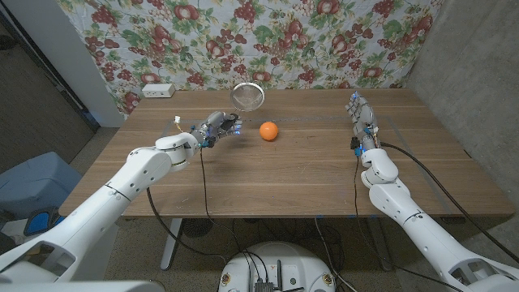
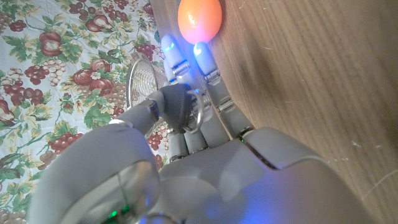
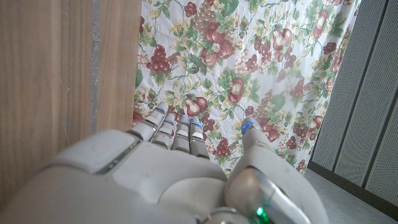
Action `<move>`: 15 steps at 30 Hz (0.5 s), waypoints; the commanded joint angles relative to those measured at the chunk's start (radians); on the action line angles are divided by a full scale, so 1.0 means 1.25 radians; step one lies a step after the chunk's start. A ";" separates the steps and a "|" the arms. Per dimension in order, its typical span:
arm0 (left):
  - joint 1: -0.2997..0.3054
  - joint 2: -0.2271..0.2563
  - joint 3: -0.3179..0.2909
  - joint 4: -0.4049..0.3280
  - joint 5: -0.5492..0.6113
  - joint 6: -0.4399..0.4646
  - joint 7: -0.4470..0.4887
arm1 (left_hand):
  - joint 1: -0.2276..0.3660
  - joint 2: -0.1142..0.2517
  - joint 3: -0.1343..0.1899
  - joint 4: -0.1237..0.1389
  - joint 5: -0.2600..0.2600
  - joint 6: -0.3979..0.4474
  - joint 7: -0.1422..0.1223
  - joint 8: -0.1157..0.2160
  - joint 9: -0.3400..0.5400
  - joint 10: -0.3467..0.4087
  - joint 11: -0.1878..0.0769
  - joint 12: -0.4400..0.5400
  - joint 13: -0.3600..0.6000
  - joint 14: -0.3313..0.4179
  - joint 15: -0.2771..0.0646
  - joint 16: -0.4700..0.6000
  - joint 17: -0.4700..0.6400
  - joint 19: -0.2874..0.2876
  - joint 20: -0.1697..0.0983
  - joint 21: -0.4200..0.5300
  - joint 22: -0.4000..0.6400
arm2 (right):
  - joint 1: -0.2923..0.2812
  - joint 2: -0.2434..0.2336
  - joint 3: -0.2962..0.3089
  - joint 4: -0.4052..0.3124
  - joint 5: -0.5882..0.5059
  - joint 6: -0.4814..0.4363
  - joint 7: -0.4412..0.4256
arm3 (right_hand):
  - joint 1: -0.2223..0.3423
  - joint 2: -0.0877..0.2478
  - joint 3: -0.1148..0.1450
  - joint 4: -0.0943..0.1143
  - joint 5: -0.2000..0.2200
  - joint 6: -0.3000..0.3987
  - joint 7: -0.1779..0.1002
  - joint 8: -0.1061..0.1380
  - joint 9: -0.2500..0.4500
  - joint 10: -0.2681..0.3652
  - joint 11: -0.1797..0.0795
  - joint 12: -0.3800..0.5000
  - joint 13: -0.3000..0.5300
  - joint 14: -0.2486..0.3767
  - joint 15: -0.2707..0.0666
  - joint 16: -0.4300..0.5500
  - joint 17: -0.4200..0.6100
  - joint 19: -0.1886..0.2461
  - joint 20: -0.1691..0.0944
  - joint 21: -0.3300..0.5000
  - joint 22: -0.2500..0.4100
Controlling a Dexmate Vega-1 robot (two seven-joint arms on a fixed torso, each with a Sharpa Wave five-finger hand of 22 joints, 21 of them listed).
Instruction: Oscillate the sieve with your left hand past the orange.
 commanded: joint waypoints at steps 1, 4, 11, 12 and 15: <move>0.017 0.006 -0.016 -0.028 -0.044 0.031 0.046 | 0.043 0.034 0.005 0.001 0.000 0.080 0.083 0.001 0.000 0.052 -0.042 0.001 -0.001 0.006 -0.005 0.006 0.001 0.007 -0.067 0.008 0.001 | -0.010 -0.006 0.001 -0.015 -0.003 0.000 -0.005 | 0.000 0.002 0.008 0.000 0.005 0.006 -0.001 0.004 0.002 0.003 0.000 0.004 0.002 0.001 0.004 0.006 0.001 0.010 0.001 -0.001 0.003; 0.019 0.006 -0.021 -0.030 -0.061 0.040 0.052 | 0.043 0.034 0.007 0.001 -0.001 0.081 0.086 0.000 -0.001 0.042 -0.040 -0.004 -0.002 0.002 -0.004 0.004 0.001 0.008 -0.065 0.010 0.001 | -0.011 -0.007 0.001 -0.017 -0.004 -0.002 -0.004 | 0.000 0.002 0.008 0.000 0.005 0.006 -0.002 0.004 0.002 0.003 0.000 0.005 0.002 0.001 0.004 0.006 0.000 0.010 0.001 -0.002 0.003; 0.022 0.004 -0.032 -0.030 -0.104 0.060 0.068 | 0.044 0.035 0.010 0.000 -0.003 0.087 0.090 0.001 -0.003 0.037 -0.038 -0.006 -0.004 -0.001 -0.004 0.002 0.000 0.009 -0.061 0.013 0.001 | -0.011 -0.007 0.000 -0.019 -0.003 -0.004 -0.003 | 0.000 0.002 0.008 0.000 0.004 0.006 -0.001 0.003 0.002 0.003 -0.001 0.004 0.002 0.001 0.004 0.006 0.000 0.010 0.001 -0.004 0.003; 0.022 0.002 -0.036 -0.027 -0.117 0.066 0.069 | 0.044 0.035 0.010 0.000 -0.003 0.088 0.091 0.001 -0.003 0.037 -0.038 -0.006 -0.004 -0.002 -0.004 0.002 0.000 0.008 -0.060 0.013 0.001 | -0.010 -0.007 -0.001 -0.017 -0.003 -0.004 -0.002 | 0.000 0.002 0.008 0.000 0.004 0.006 -0.001 0.003 0.002 0.003 -0.001 0.004 0.002 0.001 0.004 0.006 0.000 0.011 0.001 -0.004 0.003; 0.026 0.001 -0.036 -0.016 -0.118 0.044 0.047 | 0.044 0.035 0.011 0.000 -0.004 0.093 0.092 0.002 -0.004 0.037 -0.037 -0.007 -0.004 -0.003 -0.004 0.002 0.000 0.008 -0.056 0.014 0.001 | -0.007 -0.005 -0.002 -0.015 -0.003 -0.004 0.000 | -0.001 0.002 0.008 0.000 0.004 0.006 -0.001 0.004 0.002 0.003 0.000 0.004 0.002 0.001 0.005 0.006 -0.001 0.011 0.001 -0.005 0.003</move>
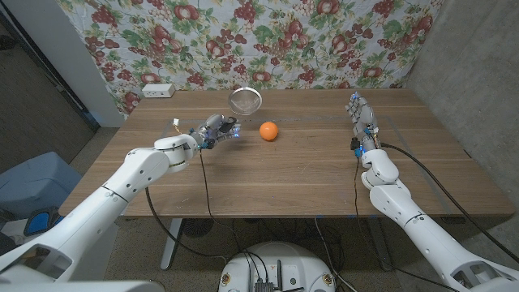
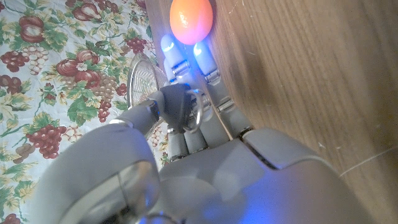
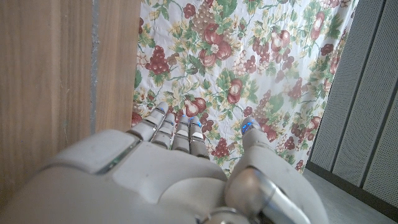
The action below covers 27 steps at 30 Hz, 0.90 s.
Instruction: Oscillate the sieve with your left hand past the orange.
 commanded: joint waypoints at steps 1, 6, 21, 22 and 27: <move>0.010 -0.004 -0.016 0.009 -0.055 0.003 0.000 | 0.043 0.036 0.009 0.002 -0.001 0.095 0.093 0.003 0.002 0.035 -0.036 -0.004 -0.001 -0.008 -0.005 0.001 0.000 0.008 -0.055 0.008 0.001 | 0.003 -0.001 -0.003 0.000 -0.003 -0.005 0.003 | 0.004 -0.003 0.006 -0.002 0.004 0.006 -0.001 0.003 0.002 0.003 0.000 0.004 0.002 0.001 0.004 0.006 -0.001 0.007 -0.003 -0.005 0.003; 0.011 -0.004 -0.020 0.017 -0.077 0.006 -0.002 | 0.043 0.036 0.009 0.001 -0.003 0.096 0.094 0.002 0.000 0.033 -0.035 -0.005 -0.002 -0.009 -0.004 0.001 0.001 0.007 -0.053 0.008 0.001 | 0.008 0.001 -0.005 0.002 -0.005 -0.006 0.002 | 0.004 -0.003 0.006 -0.002 0.004 0.006 -0.001 0.003 0.002 0.003 -0.001 0.005 0.002 0.001 0.004 0.006 -0.001 0.007 -0.003 -0.006 0.003; -0.015 -0.013 -0.018 0.068 -0.142 0.036 -0.007 | 0.043 0.036 0.011 0.001 -0.005 0.098 0.094 -0.001 -0.004 0.021 -0.043 -0.011 -0.004 -0.021 -0.001 -0.003 0.002 -0.002 -0.046 0.009 0.000 | 0.023 0.008 -0.010 0.018 -0.009 -0.008 0.000 | 0.003 -0.003 0.007 -0.002 0.004 0.004 -0.002 0.003 0.002 0.003 -0.001 0.004 0.002 0.002 0.006 0.007 -0.003 0.009 -0.003 -0.011 0.003; -0.017 -0.013 -0.017 0.068 -0.145 0.041 -0.001 | 0.042 0.036 0.011 0.001 -0.006 0.098 0.094 -0.002 -0.004 0.020 -0.041 -0.012 -0.004 -0.022 -0.001 -0.003 0.002 -0.002 -0.045 0.010 0.000 | 0.024 0.009 -0.010 0.019 -0.009 -0.008 -0.001 | 0.003 -0.003 0.007 -0.002 0.004 0.005 -0.002 0.003 0.002 0.003 -0.001 0.004 0.002 0.001 0.005 0.007 -0.003 0.009 -0.002 -0.011 0.003; -0.021 -0.011 -0.016 0.071 -0.159 0.055 0.010 | 0.041 0.035 0.011 0.002 -0.006 0.098 0.094 -0.003 -0.005 0.018 -0.041 -0.013 -0.005 -0.025 -0.001 -0.003 0.002 -0.002 -0.043 0.011 0.000 | 0.027 0.011 -0.011 0.023 -0.008 -0.008 0.001 | 0.002 -0.003 0.007 -0.002 0.004 0.004 -0.002 0.002 0.002 0.003 -0.002 0.005 0.002 0.002 0.004 0.007 -0.003 0.010 -0.002 -0.012 0.003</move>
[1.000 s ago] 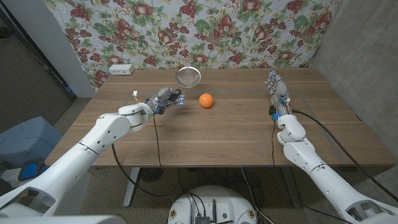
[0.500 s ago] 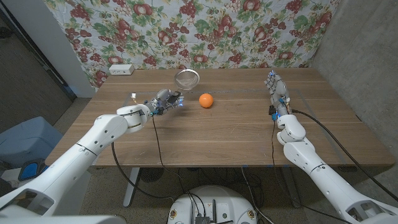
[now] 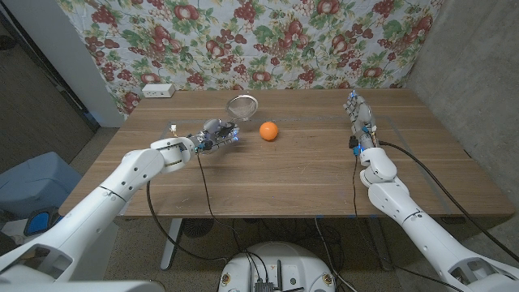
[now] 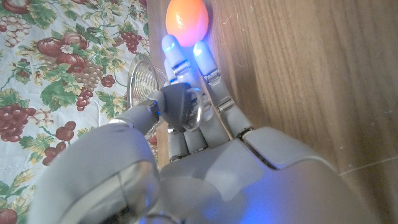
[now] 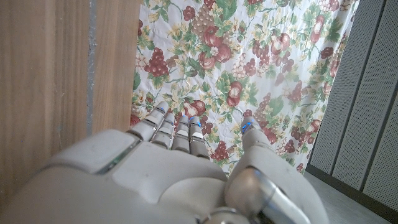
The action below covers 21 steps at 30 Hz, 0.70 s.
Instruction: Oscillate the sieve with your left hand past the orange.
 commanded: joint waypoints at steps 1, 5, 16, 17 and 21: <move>-0.017 0.000 0.004 0.020 -0.042 0.032 0.021 | 0.037 0.039 0.004 0.002 0.000 0.097 0.094 -0.003 0.002 0.026 -0.032 -0.001 0.002 -0.016 -0.010 -0.003 0.002 -0.002 -0.043 0.006 0.002 | 0.010 0.006 -0.003 0.013 0.001 -0.001 0.002 | 0.002 -0.003 0.007 -0.002 0.004 0.004 -0.002 0.003 0.002 0.003 -0.002 0.004 0.002 0.002 0.004 0.007 0.001 0.007 0.000 -0.002 0.003; -0.023 0.003 0.003 0.024 -0.058 0.048 0.024 | 0.037 0.039 0.004 0.002 -0.001 0.096 0.093 -0.004 0.001 0.026 -0.030 -0.002 0.002 -0.016 -0.010 -0.003 0.003 -0.001 -0.042 0.008 0.002 | 0.013 0.007 -0.005 0.018 0.000 0.002 0.004 | 0.002 -0.003 0.007 -0.002 0.004 0.004 -0.003 0.002 0.002 0.003 -0.002 0.004 0.002 0.002 0.004 0.007 0.001 0.008 0.000 -0.003 0.003; -0.043 0.003 0.008 0.042 -0.081 0.069 0.029 | 0.042 0.031 0.001 -0.024 -0.002 0.078 0.098 -0.013 -0.015 0.012 -0.019 -0.008 0.000 -0.026 -0.009 0.002 0.012 0.000 -0.035 0.014 0.001 | 0.025 0.014 -0.006 0.038 0.003 0.011 0.014 | -0.001 -0.004 0.006 0.000 0.003 0.002 -0.005 0.002 0.002 0.002 0.000 0.004 0.002 0.003 0.008 0.008 0.000 0.010 0.002 -0.006 0.003; -0.043 0.004 0.009 0.043 -0.079 0.067 0.026 | 0.042 0.025 -0.004 -0.033 -0.002 0.078 0.099 -0.013 -0.018 0.007 -0.015 -0.009 0.000 -0.026 -0.009 0.006 0.015 0.001 -0.035 0.015 0.001 | 0.026 0.015 -0.006 0.039 0.003 0.010 0.013 | -0.002 -0.004 0.006 0.000 0.003 0.001 -0.007 0.001 0.002 0.002 0.000 0.004 0.002 0.003 0.007 0.008 0.000 0.010 0.002 -0.006 0.003; -0.047 0.002 0.010 0.048 -0.083 0.068 0.027 | 0.042 0.020 -0.015 -0.052 0.000 0.077 0.101 -0.013 -0.026 -0.001 -0.007 -0.012 0.000 -0.031 -0.005 0.012 0.022 0.001 -0.035 0.017 0.001 | 0.030 0.017 -0.007 0.045 0.002 0.013 0.015 | -0.005 -0.004 0.005 0.002 0.002 0.000 -0.008 0.001 0.002 0.002 0.000 0.004 0.002 0.004 0.008 0.009 0.000 0.010 0.003 -0.007 0.003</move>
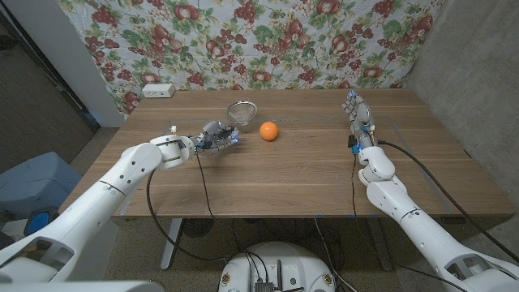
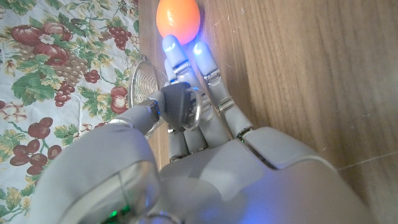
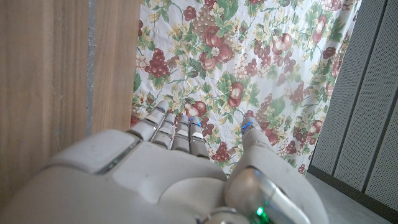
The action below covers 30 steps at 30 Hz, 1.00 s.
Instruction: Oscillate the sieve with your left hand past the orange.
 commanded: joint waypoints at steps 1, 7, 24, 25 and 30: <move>-0.017 -0.001 0.006 0.018 -0.019 0.015 0.006 | 0.035 0.023 -0.011 -0.020 0.003 0.083 0.095 -0.001 -0.006 0.001 -0.002 -0.006 0.000 -0.022 -0.014 0.009 0.007 0.000 -0.034 0.006 0.000 | 0.012 0.007 -0.002 0.020 0.003 0.008 0.008 | -0.005 -0.004 0.002 0.006 0.002 0.001 -0.008 0.001 0.002 0.002 0.000 0.004 0.002 0.001 0.005 0.003 0.000 0.006 -0.002 -0.003 0.003; -0.024 -0.004 0.004 0.027 -0.034 0.024 0.006 | 0.008 -0.014 -0.042 -0.037 0.003 0.072 0.098 -0.002 -0.021 -0.014 0.016 -0.010 0.000 -0.037 -0.006 0.006 0.002 -0.006 -0.030 0.003 -0.003 | 0.019 0.009 -0.004 0.030 0.005 0.012 0.016 | -0.012 -0.005 -0.001 0.011 0.000 0.000 -0.006 0.001 0.002 0.002 0.002 0.004 0.002 0.002 0.007 0.004 0.001 0.007 0.001 -0.005 0.003; -0.025 -0.005 0.008 0.028 -0.039 0.020 0.005 | -0.024 -0.061 -0.094 -0.050 0.006 -0.065 0.099 -0.007 -0.056 -0.150 0.047 -0.033 0.005 -0.123 0.009 -0.015 -0.003 -0.024 -0.002 -0.036 -0.012 | 0.025 0.011 -0.003 0.042 0.012 0.014 0.024 | -0.036 -0.009 -0.011 0.025 -0.008 0.000 -0.003 0.002 0.002 0.001 0.004 0.005 0.003 0.001 0.011 0.005 0.003 0.009 0.003 -0.010 0.004; -0.026 -0.005 0.008 0.027 -0.040 0.022 0.007 | -0.025 -0.062 -0.095 -0.050 0.006 -0.066 0.099 -0.007 -0.057 -0.150 0.047 -0.033 0.005 -0.123 0.009 -0.015 -0.003 -0.024 -0.001 -0.036 -0.012 | 0.025 0.011 -0.003 0.042 0.011 0.014 0.023 | -0.037 -0.009 -0.012 0.026 -0.009 0.000 -0.003 0.002 0.002 0.001 0.004 0.005 0.003 0.002 0.011 0.005 0.003 0.009 0.003 -0.010 0.004; -0.030 0.004 0.018 0.007 -0.019 0.028 0.037 | -0.035 -0.090 -0.115 -0.051 0.004 -0.101 0.100 -0.007 -0.065 -0.194 0.053 -0.035 0.006 -0.137 0.013 -0.018 -0.005 -0.025 0.000 -0.049 -0.012 | 0.026 0.008 -0.004 0.043 0.009 0.016 0.027 | -0.042 -0.009 -0.014 0.029 -0.010 0.000 -0.002 0.002 0.002 0.000 0.004 0.005 0.003 0.002 0.012 0.006 0.003 0.009 0.005 -0.012 0.004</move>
